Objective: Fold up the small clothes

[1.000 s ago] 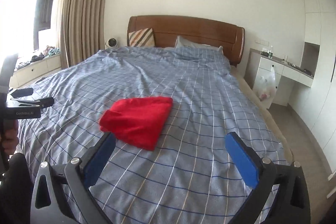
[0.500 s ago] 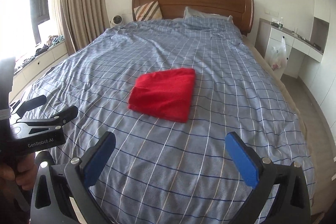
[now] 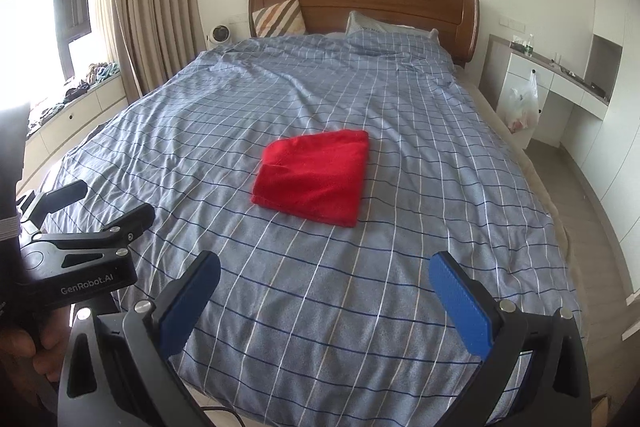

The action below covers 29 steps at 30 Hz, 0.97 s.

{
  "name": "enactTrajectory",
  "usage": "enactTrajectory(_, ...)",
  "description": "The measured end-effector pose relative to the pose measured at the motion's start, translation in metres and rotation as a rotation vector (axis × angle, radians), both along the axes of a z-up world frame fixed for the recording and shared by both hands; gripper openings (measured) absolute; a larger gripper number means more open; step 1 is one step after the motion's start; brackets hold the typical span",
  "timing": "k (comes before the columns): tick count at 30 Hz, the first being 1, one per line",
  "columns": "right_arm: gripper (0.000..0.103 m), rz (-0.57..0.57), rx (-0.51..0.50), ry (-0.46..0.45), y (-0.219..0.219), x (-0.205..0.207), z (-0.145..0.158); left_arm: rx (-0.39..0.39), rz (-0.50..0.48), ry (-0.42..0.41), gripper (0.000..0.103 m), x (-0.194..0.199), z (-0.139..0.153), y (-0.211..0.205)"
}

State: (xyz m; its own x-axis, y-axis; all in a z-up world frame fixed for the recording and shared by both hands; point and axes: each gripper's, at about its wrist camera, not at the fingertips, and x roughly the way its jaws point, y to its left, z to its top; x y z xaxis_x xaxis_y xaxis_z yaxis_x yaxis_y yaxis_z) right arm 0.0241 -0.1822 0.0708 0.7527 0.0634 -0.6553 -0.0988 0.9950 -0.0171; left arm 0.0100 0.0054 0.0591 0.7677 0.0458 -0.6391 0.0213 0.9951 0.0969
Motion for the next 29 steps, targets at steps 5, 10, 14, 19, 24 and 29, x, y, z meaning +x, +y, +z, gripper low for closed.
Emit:
enactTrajectory(5, 0.103, -0.068, -0.046, 0.001, -0.013, 0.002, -0.002, -0.005, 0.01, 0.009, 0.103, 0.003, -0.003, -0.002)
enactTrajectory(10, 0.103, -0.087, -0.04, 0.008, -0.019, 0.004, -0.006, 0.006, 0.005, 0.012, 0.103, 0.007, -0.005, -0.003)
enactTrajectory(14, 0.103, -0.095, -0.047, 0.015, -0.02, 0.005, -0.01, 0.007, 0.004, 0.015, 0.103, 0.008, -0.007, -0.003)
enactTrajectory(19, 0.103, -0.103, -0.039, 0.022, -0.022, 0.006, -0.013, 0.01, 0.021, 0.017, 0.103, 0.009, -0.008, -0.004)
enactTrajectory(24, 0.103, -0.106, -0.037, 0.023, -0.023, 0.007, -0.014, 0.017, 0.028, 0.03, 0.103, 0.011, -0.011, -0.007)
enactTrajectory(29, 0.103, -0.106, -0.032, 0.025, -0.023, 0.008, -0.015, 0.028, 0.022, 0.025, 0.103, 0.011, -0.009, -0.011)
